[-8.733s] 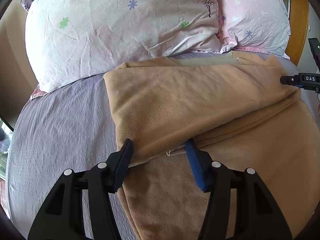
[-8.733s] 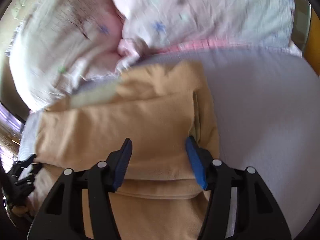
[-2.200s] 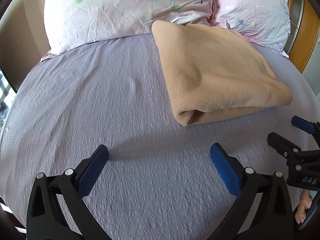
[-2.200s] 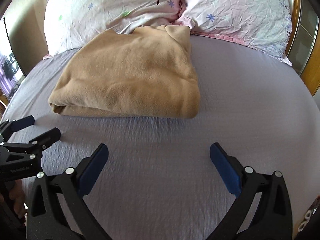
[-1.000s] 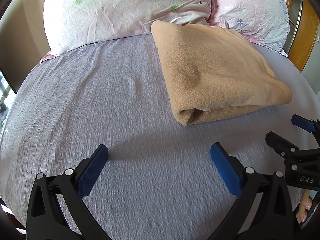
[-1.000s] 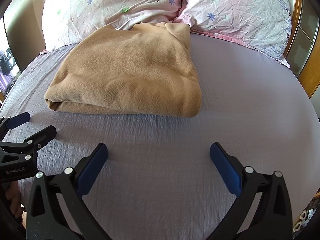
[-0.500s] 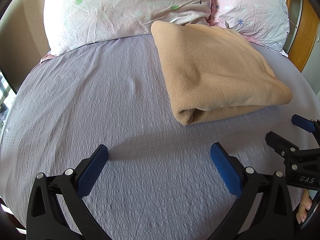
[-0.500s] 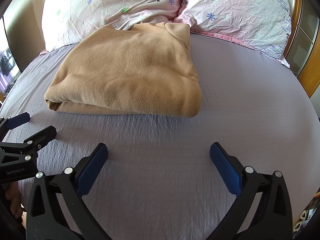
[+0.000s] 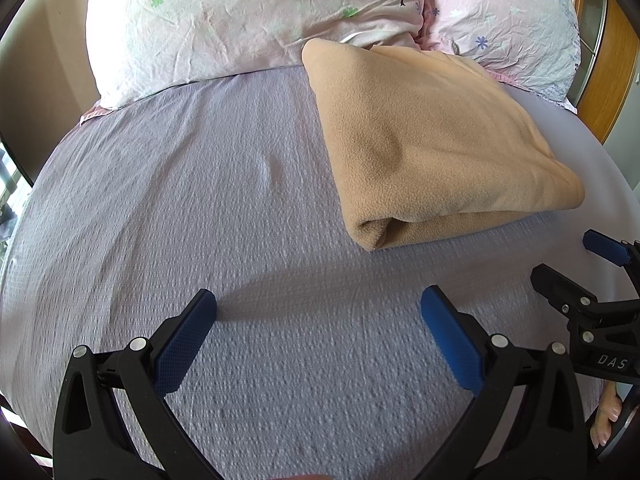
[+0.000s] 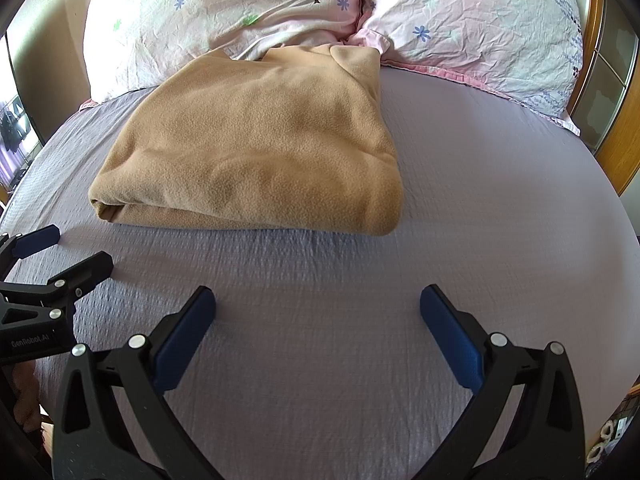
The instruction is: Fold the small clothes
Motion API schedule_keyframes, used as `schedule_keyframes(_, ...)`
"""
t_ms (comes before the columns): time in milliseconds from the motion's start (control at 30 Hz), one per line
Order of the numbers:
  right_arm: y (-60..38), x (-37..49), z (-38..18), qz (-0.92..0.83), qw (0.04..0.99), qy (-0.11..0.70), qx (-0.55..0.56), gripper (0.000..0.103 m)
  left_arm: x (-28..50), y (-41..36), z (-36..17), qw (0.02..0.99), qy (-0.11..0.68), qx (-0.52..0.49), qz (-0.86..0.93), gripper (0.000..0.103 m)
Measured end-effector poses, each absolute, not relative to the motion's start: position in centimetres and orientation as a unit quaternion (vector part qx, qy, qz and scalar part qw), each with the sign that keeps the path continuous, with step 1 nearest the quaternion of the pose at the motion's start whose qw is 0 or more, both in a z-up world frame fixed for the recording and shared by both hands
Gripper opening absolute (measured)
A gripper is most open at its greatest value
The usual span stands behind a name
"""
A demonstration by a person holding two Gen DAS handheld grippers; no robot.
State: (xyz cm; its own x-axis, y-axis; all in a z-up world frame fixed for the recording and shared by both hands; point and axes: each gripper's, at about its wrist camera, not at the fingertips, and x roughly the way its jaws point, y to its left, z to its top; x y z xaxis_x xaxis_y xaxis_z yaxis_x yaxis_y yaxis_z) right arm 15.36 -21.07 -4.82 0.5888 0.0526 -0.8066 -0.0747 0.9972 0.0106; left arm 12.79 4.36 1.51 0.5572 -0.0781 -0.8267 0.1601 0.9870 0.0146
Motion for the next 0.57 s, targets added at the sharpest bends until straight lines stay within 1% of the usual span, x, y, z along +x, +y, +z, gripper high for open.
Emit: schedule_keyframes(567, -21.03, 15.41, -4.82, 0.035, 0.891, 0.452, -0.012, 0.101, 12.93, 4.42, 1.58, 0.882, 0.463, 0.045, -0.068, 0.102)
